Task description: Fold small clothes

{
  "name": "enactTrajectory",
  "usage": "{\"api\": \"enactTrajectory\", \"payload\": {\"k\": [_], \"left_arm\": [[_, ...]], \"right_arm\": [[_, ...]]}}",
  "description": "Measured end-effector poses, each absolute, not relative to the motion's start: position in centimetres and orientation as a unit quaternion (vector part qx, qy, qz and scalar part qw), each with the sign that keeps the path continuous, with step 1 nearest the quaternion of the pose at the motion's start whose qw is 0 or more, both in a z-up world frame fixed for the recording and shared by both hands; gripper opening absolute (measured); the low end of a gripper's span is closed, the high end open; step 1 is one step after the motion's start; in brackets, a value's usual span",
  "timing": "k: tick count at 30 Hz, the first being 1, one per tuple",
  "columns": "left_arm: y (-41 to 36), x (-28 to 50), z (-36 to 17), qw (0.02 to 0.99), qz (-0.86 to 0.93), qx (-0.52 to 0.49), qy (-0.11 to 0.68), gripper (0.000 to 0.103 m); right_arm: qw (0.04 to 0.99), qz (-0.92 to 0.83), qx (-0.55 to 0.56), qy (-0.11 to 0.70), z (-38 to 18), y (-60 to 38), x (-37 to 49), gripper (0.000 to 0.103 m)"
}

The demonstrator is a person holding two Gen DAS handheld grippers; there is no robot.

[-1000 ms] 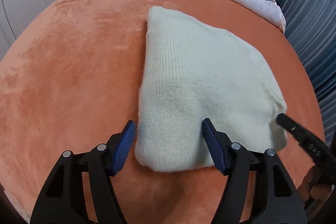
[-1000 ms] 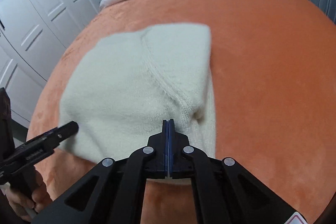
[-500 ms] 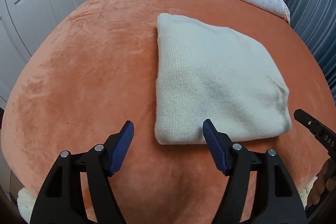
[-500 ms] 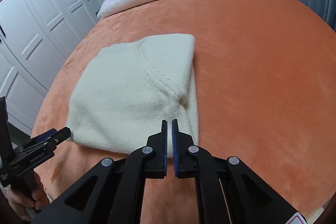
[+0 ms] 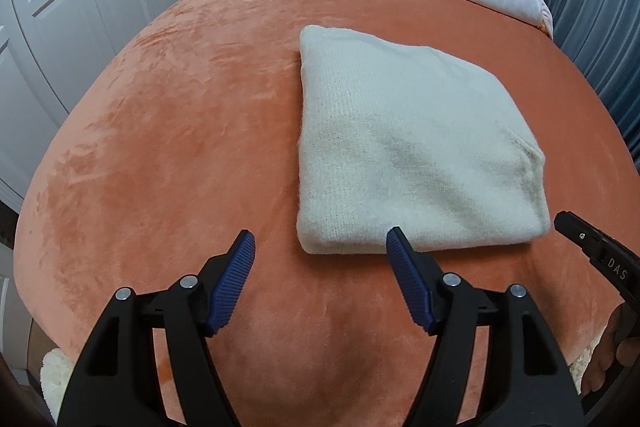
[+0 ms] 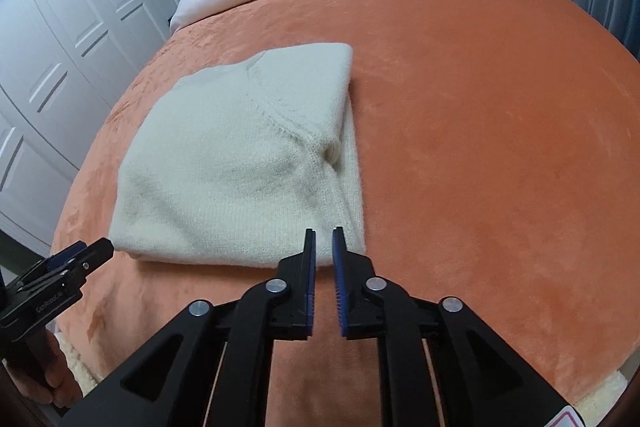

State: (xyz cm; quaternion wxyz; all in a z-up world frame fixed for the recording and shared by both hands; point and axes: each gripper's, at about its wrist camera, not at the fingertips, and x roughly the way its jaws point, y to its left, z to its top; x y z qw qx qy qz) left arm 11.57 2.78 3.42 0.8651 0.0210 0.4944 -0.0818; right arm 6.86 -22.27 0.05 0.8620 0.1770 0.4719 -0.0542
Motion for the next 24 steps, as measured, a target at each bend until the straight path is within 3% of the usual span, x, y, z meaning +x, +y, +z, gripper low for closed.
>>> {"api": "enactTrajectory", "payload": {"k": [1,5,7,9,12,14,16,18,19,24], "left_arm": [[2.8,11.6,3.4,0.865,-0.081,0.021,0.495,0.066],[3.2,11.9,2.8,0.862,-0.075,0.024,0.501,0.066],[3.3,12.1,2.4,0.859,-0.073,0.025,0.505,0.066],[3.4,12.3,2.1,0.858,-0.07,0.028,0.509,0.066],[3.6,12.6,1.5,0.855,-0.067,0.031,0.513,0.067],[3.7,12.9,0.9,0.851,-0.065,0.029,0.52,0.067],[3.8,13.1,0.2,0.847,-0.056,0.031,0.527,0.066],[3.9,13.2,-0.6,0.843,-0.052,0.024,0.535,0.066],[4.0,13.3,-0.9,0.841,-0.051,0.023,0.539,0.066],[4.2,12.6,-0.6,0.844,-0.055,0.026,0.534,0.067]], "right_arm": [[0.86,-0.054,0.186,0.473,-0.4,-22.6,7.4,0.041],[0.84,-0.032,0.215,0.497,-2.8,-23.1,8.7,0.045],[0.832,-0.035,0.201,0.515,-3.6,-22.7,9.9,0.034],[0.854,-0.01,0.197,0.482,-1.0,-22.4,10.3,0.011],[0.899,0.02,0.186,0.397,5.4,-22.1,10.0,0.011],[0.911,0.02,0.17,0.376,6.7,-22.2,10.2,0.011],[0.899,-0.003,0.163,0.407,3.6,-23.2,11.6,0.01],[0.846,-0.026,0.164,0.506,-3.5,-24.0,13.3,0.011],[0.835,-0.025,0.186,0.517,-5.4,-24.4,13.1,0.011],[0.856,-0.027,0.25,0.452,-1.2,-24.7,9.1,0.019]]}}
